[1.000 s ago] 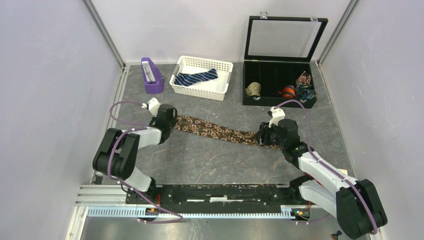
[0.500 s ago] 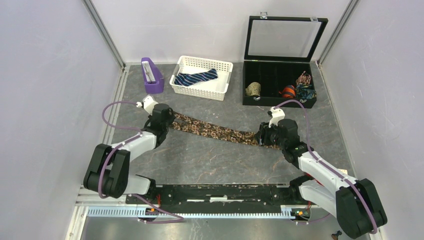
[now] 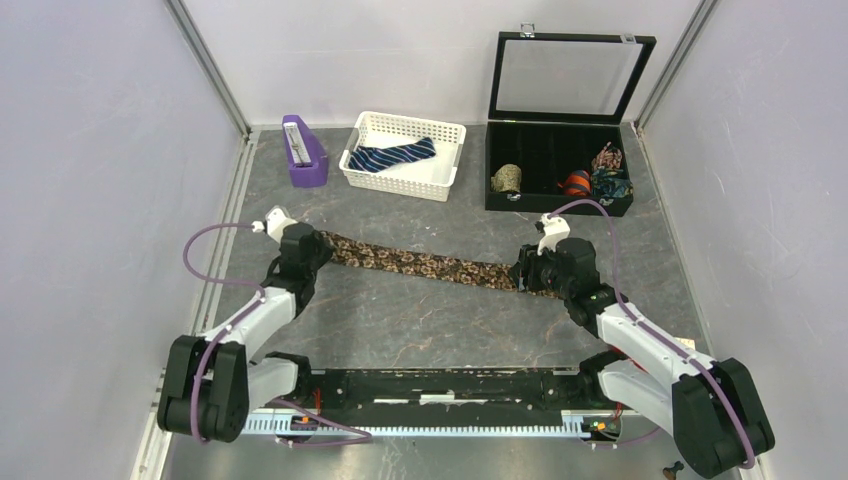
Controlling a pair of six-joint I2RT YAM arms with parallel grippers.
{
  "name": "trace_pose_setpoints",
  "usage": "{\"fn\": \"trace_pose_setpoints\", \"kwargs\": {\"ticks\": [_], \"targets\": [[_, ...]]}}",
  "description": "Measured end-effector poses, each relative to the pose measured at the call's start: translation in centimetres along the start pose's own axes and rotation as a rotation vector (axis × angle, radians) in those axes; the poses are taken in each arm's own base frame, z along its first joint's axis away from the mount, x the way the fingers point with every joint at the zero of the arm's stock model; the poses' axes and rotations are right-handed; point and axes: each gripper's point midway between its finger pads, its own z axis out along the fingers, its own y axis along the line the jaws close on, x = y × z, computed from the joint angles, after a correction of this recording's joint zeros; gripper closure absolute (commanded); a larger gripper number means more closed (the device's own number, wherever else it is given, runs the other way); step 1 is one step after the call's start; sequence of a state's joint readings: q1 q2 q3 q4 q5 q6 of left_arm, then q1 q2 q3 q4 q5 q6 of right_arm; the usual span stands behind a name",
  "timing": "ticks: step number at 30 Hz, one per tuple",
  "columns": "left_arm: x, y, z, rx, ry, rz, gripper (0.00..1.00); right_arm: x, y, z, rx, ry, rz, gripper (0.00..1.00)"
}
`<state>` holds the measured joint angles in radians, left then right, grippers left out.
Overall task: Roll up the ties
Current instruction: Flatten out the tie at the center of the board.
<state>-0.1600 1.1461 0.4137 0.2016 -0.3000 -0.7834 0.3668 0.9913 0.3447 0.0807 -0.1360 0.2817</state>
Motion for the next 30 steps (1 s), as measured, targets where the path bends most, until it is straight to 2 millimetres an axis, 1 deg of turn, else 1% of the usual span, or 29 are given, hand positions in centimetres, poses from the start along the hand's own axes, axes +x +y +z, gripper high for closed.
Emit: {"fn": "trace_pose_setpoints", "kwargs": {"ticks": [4,10,14,17,18,19,20,21,22,24,25,27,28,29,30], "targets": [[0.3,0.6,-0.4,0.004,0.012,-0.008,0.98,0.0,0.1,0.0,-0.004,0.001,0.000,0.45],[1.9,2.1,-0.8,-0.007,0.046,-0.016,0.98,0.0,0.3,0.0,-0.015,0.002,0.001,0.46],[2.8,3.3,-1.3,-0.021,0.055,-0.016,0.98,-0.1,0.8,0.1,-0.047,-0.002,-0.002,0.48],[2.7,3.7,-1.7,-0.025,0.048,-0.037,0.97,0.1,1.4,0.3,-0.068,0.007,-0.006,0.48],[2.6,3.8,-1.9,-0.027,0.044,-0.045,0.93,0.2,1.7,0.4,-0.077,0.013,-0.008,0.48],[2.6,3.9,-2.1,-0.030,0.039,-0.051,0.83,0.3,2.0,0.5,-0.086,0.018,-0.012,0.48],[2.5,4.0,-2.2,-0.033,0.035,-0.057,0.73,0.2,2.4,0.6,-0.098,0.024,-0.016,0.48],[2.5,4.2,-2.4,-0.041,0.033,-0.060,0.59,0.1,2.9,0.8,-0.109,0.031,-0.022,0.49],[2.4,4.4,-2.5,-0.050,0.027,-0.064,0.47,-0.1,3.4,1.0,-0.123,0.034,-0.029,0.49],[2.1,4.8,-2.8,-0.066,0.016,-0.074,0.50,-0.6,4.5,1.5,-0.148,0.042,-0.042,0.49],[2.0,4.9,-3.0,-0.070,0.013,-0.079,0.50,-0.8,5.1,1.8,-0.161,0.046,-0.049,0.49],[1.7,4.9,-3.6,-0.076,0.020,-0.066,0.44,-1.4,6.2,2.5,-0.185,0.054,-0.062,0.50],[1.3,4.6,-4.0,-0.070,0.022,-0.058,0.44,-1.8,6.9,2.9,-0.197,0.061,-0.068,0.50],[0.9,4.2,-4.3,-0.063,0.018,-0.054,0.49,-2.1,7.4,3.4,-0.207,0.067,-0.075,0.50],[0.1,3.6,-4.9,-0.047,0.007,-0.051,0.58,-2.6,8.0,3.9,-0.217,0.071,-0.081,0.50]]}}
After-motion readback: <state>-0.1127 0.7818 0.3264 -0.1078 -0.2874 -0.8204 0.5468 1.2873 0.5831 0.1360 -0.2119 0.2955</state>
